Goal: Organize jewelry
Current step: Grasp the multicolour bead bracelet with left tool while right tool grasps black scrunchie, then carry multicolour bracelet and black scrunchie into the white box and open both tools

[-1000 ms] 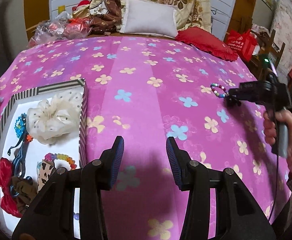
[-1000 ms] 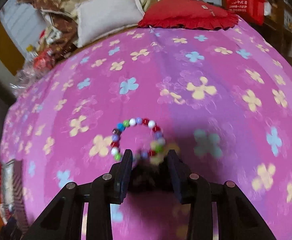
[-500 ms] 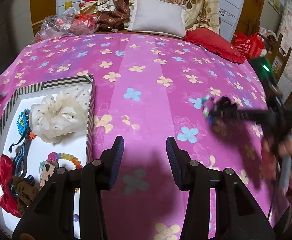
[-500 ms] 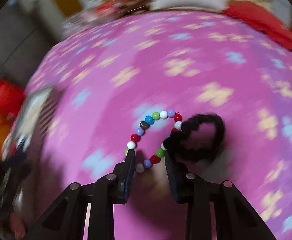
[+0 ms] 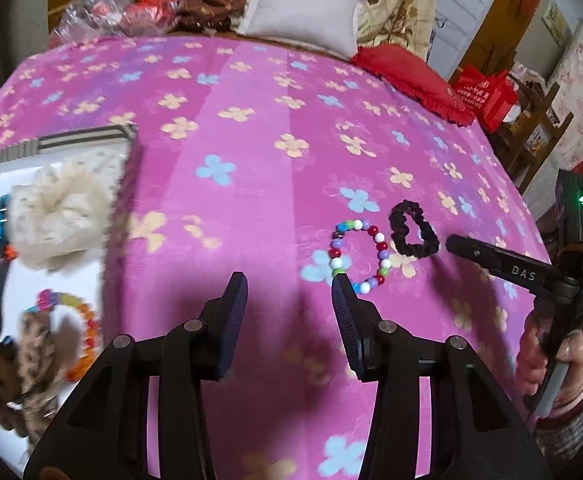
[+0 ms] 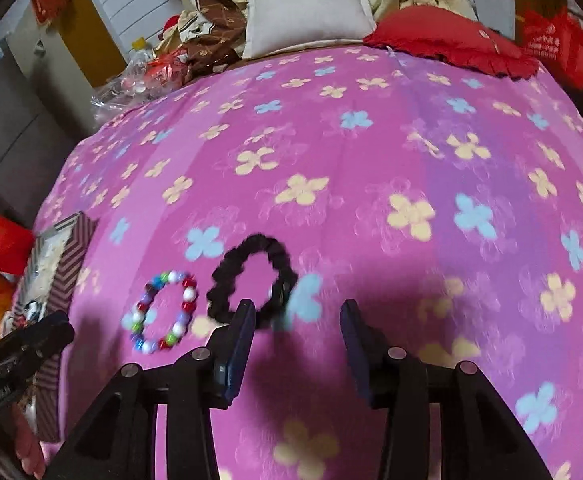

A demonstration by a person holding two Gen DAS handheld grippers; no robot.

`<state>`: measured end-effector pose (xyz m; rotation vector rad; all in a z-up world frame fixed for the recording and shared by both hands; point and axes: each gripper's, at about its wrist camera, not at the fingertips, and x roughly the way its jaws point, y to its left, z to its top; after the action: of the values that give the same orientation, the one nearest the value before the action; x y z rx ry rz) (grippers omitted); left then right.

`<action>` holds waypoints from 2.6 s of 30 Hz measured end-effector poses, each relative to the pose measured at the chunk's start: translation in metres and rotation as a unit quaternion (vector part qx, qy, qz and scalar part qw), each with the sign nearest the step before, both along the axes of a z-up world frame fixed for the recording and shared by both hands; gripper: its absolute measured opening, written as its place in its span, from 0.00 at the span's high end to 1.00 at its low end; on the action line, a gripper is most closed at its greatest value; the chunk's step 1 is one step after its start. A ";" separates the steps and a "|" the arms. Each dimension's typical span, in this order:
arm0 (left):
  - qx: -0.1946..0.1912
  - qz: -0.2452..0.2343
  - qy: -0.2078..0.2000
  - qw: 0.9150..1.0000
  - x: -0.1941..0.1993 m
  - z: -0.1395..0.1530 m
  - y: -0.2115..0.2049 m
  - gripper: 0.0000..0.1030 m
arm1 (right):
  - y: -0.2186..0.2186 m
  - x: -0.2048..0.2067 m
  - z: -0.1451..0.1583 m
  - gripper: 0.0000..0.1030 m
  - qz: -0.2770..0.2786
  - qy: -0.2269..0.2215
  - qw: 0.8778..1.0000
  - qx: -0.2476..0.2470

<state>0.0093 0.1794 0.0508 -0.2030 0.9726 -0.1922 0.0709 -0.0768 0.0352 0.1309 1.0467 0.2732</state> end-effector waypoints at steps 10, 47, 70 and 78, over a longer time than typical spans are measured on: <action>0.040 -0.059 0.026 0.997 0.048 -0.032 -0.057 0.58 | 0.024 0.021 -0.013 0.77 0.007 -0.044 0.997 -0.070; -0.043 0.173 -0.088 0.980 -0.051 0.060 0.203 0.93 | 0.245 -0.095 0.113 0.96 0.212 -0.110 0.970 -0.044; -0.063 0.202 -0.008 0.977 -0.030 0.013 0.235 0.91 | 0.346 -0.044 0.023 0.93 0.223 -0.031 0.970 -0.091; -0.003 0.215 -0.040 0.976 -0.039 0.027 0.222 0.70 | 0.329 -0.054 0.036 0.68 0.204 -0.069 0.971 -0.103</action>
<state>-0.0301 0.4017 0.0774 -0.4022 0.8261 0.1929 0.0167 0.2522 0.0710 -0.2908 0.9501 0.5349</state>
